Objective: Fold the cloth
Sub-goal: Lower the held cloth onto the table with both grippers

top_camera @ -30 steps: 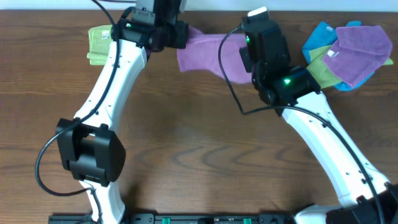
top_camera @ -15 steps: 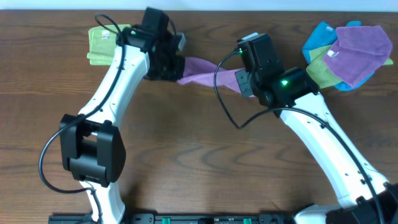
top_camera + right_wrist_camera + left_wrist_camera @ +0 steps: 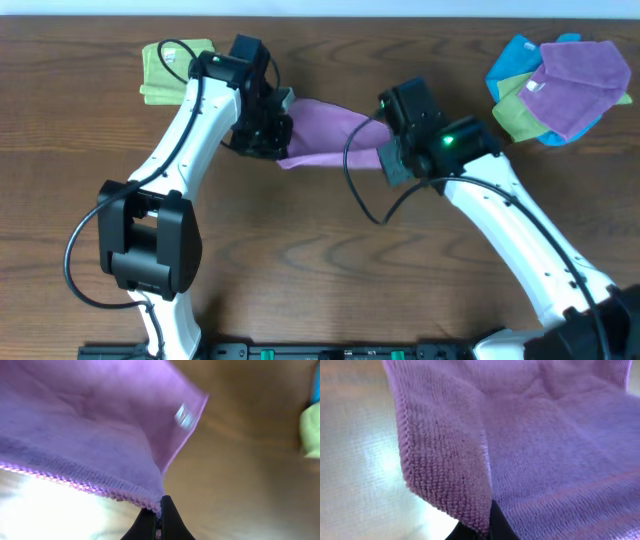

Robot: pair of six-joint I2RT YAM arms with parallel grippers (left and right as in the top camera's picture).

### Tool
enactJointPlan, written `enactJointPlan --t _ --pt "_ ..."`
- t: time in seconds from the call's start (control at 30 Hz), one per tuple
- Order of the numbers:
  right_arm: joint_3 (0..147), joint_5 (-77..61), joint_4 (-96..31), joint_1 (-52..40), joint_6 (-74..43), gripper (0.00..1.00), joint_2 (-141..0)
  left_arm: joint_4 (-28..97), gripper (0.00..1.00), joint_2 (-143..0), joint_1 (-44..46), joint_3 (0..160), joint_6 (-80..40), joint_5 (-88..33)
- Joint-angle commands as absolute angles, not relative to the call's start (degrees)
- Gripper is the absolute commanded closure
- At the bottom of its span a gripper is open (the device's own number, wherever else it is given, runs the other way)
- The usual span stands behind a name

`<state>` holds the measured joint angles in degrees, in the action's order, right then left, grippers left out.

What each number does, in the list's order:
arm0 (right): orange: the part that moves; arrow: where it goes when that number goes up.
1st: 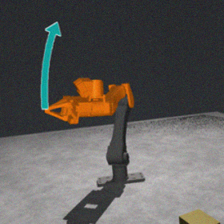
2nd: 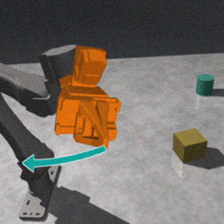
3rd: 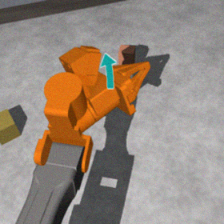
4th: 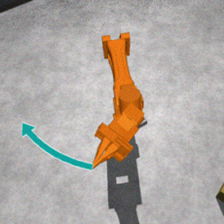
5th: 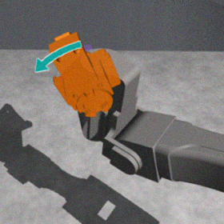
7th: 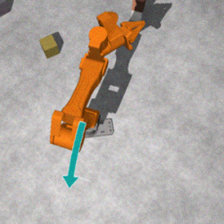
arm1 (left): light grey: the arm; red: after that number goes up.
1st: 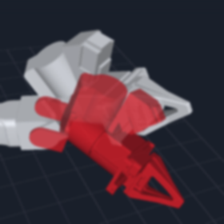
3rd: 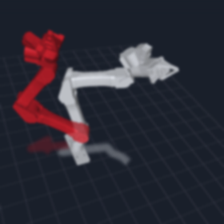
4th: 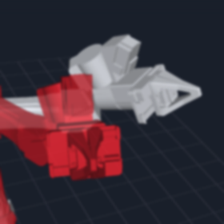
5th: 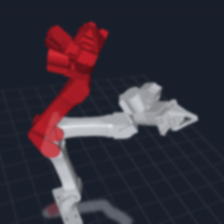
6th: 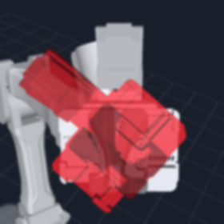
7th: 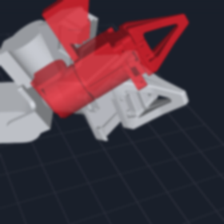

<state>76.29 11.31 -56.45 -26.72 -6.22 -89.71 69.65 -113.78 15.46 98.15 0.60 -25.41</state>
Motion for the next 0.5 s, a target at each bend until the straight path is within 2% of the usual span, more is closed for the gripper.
enactJointPlan --t 0.0,0.4,0.43,0.47 --pt "73.6 11.6 -57.1 -26.6 -9.9 0.98 -88.7 72.6 0.94 -114.1 14.3 97.6 2.6 -21.4" --pt "65.1 11.8 -55.7 -30.4 -11.8 0.97 -88.7 78.0 0.92 -114.1 16.2 96.0 3.9 -21.4" --pt "64.7 11.8 -55.7 -30.4 -11.8 0.82 -88.7 78.0 0.81 -114.1 16.4 95.2 3.9 -21.4" --pt "64.4 11.8 -55.7 -30.4 -11.8 0.63 -88.7 78.0 0.72 -114.1 16.6 94.5 3.9 -21.4"
